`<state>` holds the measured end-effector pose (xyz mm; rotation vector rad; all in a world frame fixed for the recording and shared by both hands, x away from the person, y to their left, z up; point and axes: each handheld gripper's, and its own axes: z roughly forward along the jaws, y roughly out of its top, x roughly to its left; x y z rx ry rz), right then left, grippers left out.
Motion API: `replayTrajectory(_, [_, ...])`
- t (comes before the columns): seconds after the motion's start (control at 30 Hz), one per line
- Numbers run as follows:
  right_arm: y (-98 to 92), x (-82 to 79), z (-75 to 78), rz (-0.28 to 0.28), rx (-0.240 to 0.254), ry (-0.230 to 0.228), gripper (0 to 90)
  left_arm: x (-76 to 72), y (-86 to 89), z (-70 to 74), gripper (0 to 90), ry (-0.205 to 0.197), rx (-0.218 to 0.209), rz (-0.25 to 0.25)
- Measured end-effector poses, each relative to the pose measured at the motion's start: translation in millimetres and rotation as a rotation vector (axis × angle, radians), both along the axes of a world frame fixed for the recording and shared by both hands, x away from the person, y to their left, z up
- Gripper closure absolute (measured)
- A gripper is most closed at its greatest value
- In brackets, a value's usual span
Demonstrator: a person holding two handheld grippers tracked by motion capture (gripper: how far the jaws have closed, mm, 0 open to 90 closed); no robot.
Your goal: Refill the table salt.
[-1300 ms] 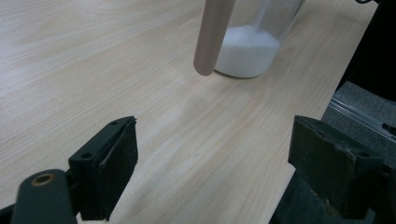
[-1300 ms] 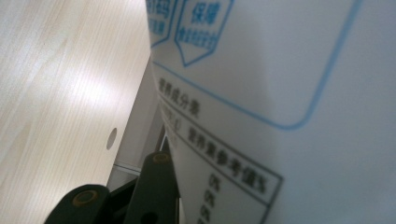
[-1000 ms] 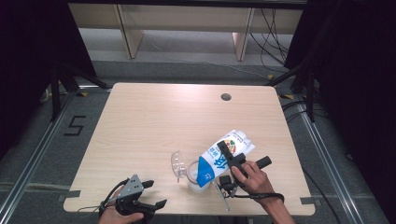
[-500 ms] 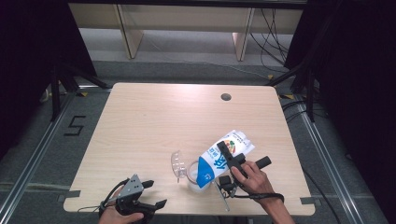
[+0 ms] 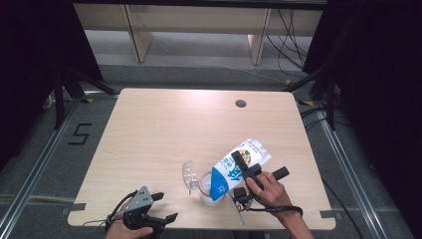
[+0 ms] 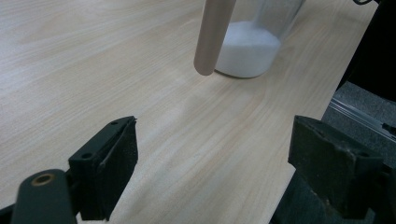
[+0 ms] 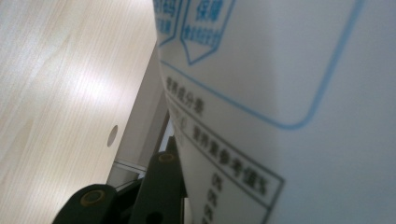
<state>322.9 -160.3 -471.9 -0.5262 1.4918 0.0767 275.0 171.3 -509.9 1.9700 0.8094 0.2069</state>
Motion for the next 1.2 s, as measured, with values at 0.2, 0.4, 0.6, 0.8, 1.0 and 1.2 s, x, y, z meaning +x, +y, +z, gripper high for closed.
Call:
replayTrajectory(0.2, [-0.5, 0.3, -0.8, -0.002, 0.017, 0.005, 74.7, 0.1, 0.3, 0.1, 15.3, -0.002, 0.005, -0.002])
replayTrajectory(0.4, [0.8, 0.1, -0.2, -0.001, -0.002, 0.006, 75.3, 0.3, 0.3, -0.1, 15.3, -0.002, 0.005, -0.005])
replayTrajectory(0.6, [0.0, 0.6, -0.5, -0.003, 0.015, 0.006, 76.0, -0.3, -0.5, -0.1, 15.3, -0.002, -0.004, 0.002])
replayTrajectory(0.8, [0.0, 0.4, 0.9, -0.002, 0.005, 0.005, 76.5, -0.2, -0.5, -0.1, 15.3, -0.002, -0.004, 0.001])
replayTrajectory(1.0, [0.1, 0.2, 1.8, -0.001, 0.01, -0.006, 76.9, -0.2, -0.3, -0.1, 15.3, -0.002, -0.003, 0.001])
replayTrajectory(1.2, [0.1, 0.4, 2.7, 0.001, 0.006, -0.01, 77.3, -0.2, -0.4, -0.1, 15.3, -0.001, -0.006, 0.004])
